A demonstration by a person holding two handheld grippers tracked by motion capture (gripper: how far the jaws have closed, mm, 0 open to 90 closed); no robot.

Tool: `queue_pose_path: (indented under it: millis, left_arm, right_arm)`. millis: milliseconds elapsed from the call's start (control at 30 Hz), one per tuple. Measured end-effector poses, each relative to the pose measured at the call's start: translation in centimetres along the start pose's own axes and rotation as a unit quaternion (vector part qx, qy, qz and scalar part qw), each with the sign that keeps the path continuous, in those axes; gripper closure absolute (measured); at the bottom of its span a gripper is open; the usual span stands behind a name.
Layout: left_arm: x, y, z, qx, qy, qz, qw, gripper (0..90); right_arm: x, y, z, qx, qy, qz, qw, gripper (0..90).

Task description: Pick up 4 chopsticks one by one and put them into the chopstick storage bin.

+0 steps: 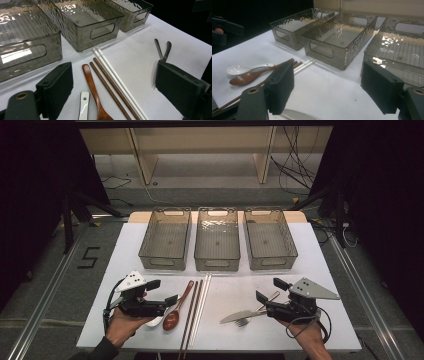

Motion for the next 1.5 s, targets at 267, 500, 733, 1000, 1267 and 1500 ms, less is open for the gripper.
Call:
queue_pose_path:
  millis: [267, 500, 733, 1000, 1267, 1500]
  left_arm:
    - [0.2, 0.3, -0.4, 0.002, -0.024, -0.003, 0.9997, 14.2]
    - [0.3, 0.1, -0.7, -0.008, -0.052, -0.002, 0.9986, 14.3]
    - [0.4, 0.2, -1.5, -0.014, -0.089, -0.003, 0.9959, 15.2]
    - [1.2, 0.8, -2.9, -0.01, -0.151, -0.008, 0.9884, 17.2]
    - [2.5, 0.9, -4.4, -0.007, -0.199, -0.007, 0.9799, 27.9]
    - [3.7, 1.2, -5.9, -0.007, -0.246, -0.034, 0.9686, 39.8]
  right_arm:
    - [0.0, 0.1, 0.1, 0.003, -0.001, 0.0, 1.0, 27.6]
    - [0.0, 0.1, 0.1, 0.006, -0.004, 0.003, 1.0, 28.0]
    - [0.1, 0.2, -0.1, 0.006, -0.01, 0.001, 0.9999, 28.0]
    - [0.3, 0.2, -0.2, 0.007, -0.017, 0.0, 0.9998, 28.0]
    - [0.3, 0.2, -0.2, 0.006, -0.017, -0.002, 0.9998, 28.0]
    - [0.4, 0.2, -0.3, 0.004, -0.022, 0.0, 0.9998, 28.1]
Point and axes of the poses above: each handheld gripper's, and its own axes: z roughly backward along the jaws, x roughly out of its underside, y roughly to its right, the point moved 7 cm from there along -z, roughly forward along the jaws, and after that the axes turned 13 degrees about y, right-handed, at the moved point
